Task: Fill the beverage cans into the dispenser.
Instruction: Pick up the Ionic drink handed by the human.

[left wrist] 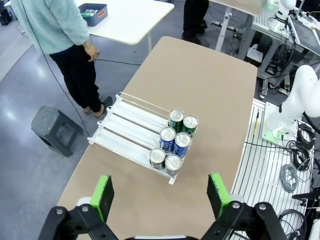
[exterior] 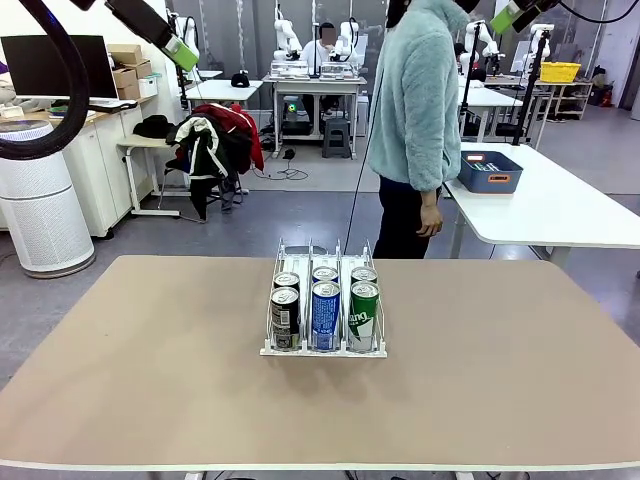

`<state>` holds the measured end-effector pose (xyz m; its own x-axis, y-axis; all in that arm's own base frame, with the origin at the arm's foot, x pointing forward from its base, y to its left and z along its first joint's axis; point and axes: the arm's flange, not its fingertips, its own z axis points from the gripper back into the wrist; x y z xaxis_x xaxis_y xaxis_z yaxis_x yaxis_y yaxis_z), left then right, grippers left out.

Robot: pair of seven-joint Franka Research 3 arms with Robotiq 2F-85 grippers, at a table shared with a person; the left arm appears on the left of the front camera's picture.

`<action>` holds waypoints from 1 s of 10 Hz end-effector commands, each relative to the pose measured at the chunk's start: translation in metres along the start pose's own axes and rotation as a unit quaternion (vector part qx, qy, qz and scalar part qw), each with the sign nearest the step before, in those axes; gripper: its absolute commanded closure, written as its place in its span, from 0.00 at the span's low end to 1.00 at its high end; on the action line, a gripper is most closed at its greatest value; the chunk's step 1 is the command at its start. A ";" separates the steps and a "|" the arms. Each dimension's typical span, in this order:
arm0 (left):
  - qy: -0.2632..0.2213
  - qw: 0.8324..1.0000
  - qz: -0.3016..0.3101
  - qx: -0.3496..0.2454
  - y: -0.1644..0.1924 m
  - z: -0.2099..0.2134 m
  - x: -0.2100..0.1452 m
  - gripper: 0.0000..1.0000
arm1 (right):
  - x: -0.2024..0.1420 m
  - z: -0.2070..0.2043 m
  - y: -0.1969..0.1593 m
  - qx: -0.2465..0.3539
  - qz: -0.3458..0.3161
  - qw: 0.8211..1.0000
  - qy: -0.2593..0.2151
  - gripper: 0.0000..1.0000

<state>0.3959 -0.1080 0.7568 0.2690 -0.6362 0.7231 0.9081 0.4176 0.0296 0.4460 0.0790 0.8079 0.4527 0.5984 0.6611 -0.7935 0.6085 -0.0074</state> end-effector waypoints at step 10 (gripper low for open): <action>0.003 1.000 0.007 -0.006 -0.001 -0.001 -0.001 0.00 | -0.003 -0.006 0.014 0.031 0.040 0.999 0.006 0.00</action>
<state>0.3946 -0.1085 0.7555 0.2828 -0.6351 0.7188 0.9081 0.4185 0.0125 0.4354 0.0885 0.8001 0.3837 0.6540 0.6519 -0.8549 0.5185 -0.0169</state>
